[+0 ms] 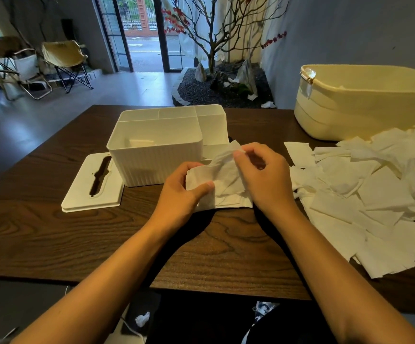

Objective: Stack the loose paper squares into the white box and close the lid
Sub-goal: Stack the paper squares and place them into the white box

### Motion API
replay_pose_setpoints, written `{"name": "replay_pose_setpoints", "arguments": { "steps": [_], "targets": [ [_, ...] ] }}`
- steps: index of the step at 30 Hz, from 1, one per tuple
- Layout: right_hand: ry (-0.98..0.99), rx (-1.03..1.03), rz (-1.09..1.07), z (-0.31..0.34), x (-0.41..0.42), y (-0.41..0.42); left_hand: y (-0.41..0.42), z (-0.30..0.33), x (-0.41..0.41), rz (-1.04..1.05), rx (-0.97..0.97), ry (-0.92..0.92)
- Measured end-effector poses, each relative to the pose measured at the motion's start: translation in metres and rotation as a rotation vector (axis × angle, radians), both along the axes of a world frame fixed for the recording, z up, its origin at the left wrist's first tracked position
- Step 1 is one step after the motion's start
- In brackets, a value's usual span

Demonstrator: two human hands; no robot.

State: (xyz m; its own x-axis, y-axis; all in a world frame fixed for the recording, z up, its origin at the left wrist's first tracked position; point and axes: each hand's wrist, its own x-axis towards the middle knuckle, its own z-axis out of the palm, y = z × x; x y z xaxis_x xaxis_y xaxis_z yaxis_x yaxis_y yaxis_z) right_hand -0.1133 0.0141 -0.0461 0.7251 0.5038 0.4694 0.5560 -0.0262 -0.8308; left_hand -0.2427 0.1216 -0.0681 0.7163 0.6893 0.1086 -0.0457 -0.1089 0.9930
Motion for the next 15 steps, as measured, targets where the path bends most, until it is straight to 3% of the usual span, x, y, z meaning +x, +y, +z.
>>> {"name": "replay_pose_setpoints", "arguments": {
  "steps": [11,15],
  "targets": [
    [0.088,0.053,-0.163,0.013,0.001,-0.006,-0.001,0.003,-0.001,0.002,-0.048,0.062],
    [0.287,-0.042,-0.088,0.014,0.006,-0.009,0.001,0.005,-0.003,0.009,-0.111,0.011]
  ]
}}
